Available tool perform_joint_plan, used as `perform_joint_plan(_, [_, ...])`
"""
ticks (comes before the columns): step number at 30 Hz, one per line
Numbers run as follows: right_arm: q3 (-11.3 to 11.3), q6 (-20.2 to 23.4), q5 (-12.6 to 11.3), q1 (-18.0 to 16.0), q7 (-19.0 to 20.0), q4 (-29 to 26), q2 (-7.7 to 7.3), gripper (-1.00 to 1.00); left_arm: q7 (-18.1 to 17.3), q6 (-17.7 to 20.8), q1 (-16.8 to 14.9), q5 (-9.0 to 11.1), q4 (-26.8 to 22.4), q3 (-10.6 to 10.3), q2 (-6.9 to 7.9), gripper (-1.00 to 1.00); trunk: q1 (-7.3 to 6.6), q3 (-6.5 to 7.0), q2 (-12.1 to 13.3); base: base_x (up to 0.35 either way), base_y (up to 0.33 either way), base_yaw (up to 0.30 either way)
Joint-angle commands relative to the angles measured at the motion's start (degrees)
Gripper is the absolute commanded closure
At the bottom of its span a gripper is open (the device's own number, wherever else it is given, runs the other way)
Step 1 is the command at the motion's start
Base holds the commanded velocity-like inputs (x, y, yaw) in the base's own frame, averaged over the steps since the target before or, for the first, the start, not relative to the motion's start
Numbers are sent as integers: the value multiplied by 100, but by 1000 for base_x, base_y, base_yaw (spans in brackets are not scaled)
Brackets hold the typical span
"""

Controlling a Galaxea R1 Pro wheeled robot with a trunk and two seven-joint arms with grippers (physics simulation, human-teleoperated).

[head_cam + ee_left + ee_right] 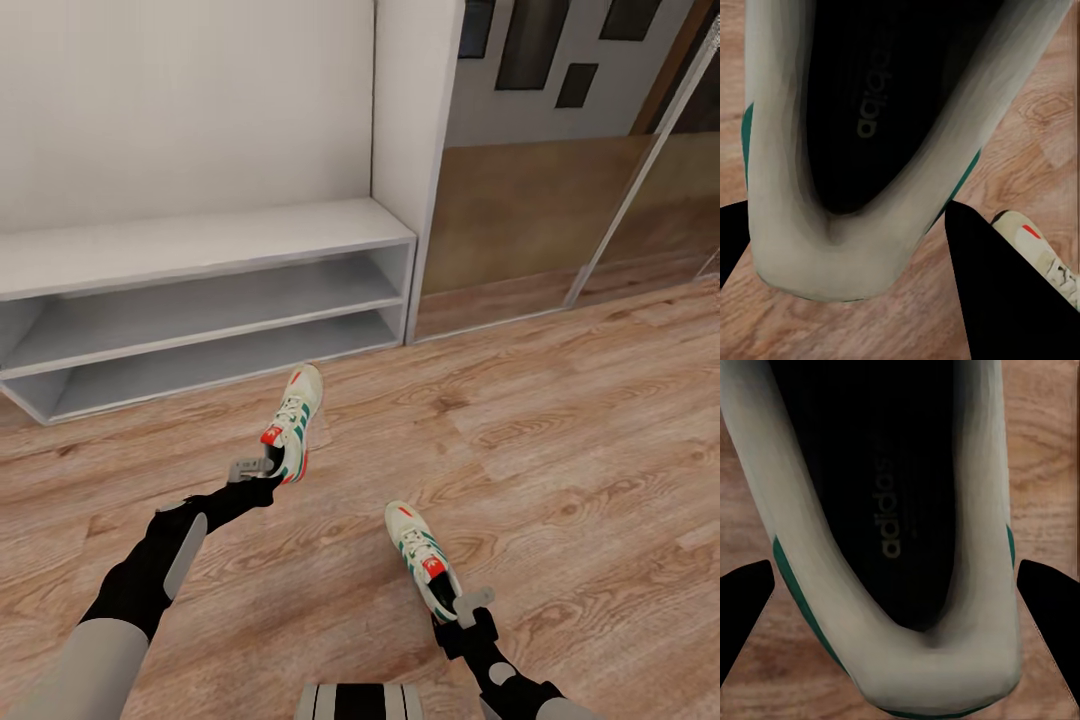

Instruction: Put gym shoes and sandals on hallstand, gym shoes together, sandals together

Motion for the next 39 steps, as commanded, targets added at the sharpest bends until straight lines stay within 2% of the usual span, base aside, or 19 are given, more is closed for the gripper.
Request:
perform_joint_plan(1, [-48,-16,60,-3,-25,-6,1,100,-12,45,-1,43,1,1,-1,100,-3,19,0,0,0,0])
perform_joint_plan(6, [-53,-20,56,-3,-38,-37,24,100,-26,51,-1,56,5,-7,-2,100,-16,130,7,0,0,0])
perform_joint_plan(7, [-49,-14,47,-16,-42,-687,21,100,-30,60,9,57,5,-8,-4,100,-19,152,8,0,0,0])
perform_joint_plan(10, [-52,-7,-8,-19,-44,-1285,20,100,-30,61,13,57,5,-9,-8,100,-26,228,12,0,0,0])
perform_joint_plan(11, [-52,-4,-75,-19,-43,-1535,21,100,-30,62,14,57,5,-10,-9,100,-29,256,14,0,0,0])
perform_joint_plan(12, [-48,0,-403,-19,-41,-1936,23,100,-30,62,19,57,5,-10,-10,100,-32,287,15,0,0,0])
perform_joint_plan(13, [-42,1,-623,-20,-37,-2051,24,100,-30,62,22,57,5,-10,-11,100,-34,318,16,0,0,0])
perform_joint_plan(16, [-27,-5,-806,-20,-22,-2129,36,100,-30,62,29,57,5,-10,-11,100,-42,412,20,0,0,0])
perform_joint_plan(20, [-12,-7,-892,-20,-6,-2144,52,100,-30,62,33,57,5,-10,-11,100,-52,538,26,0,0,0])
perform_joint_plan(39, [-1,-7,-925,-20,9,-2137,45,100,4,54,42,48,36,7,-2,100,-101,1136,51,0,0,0])
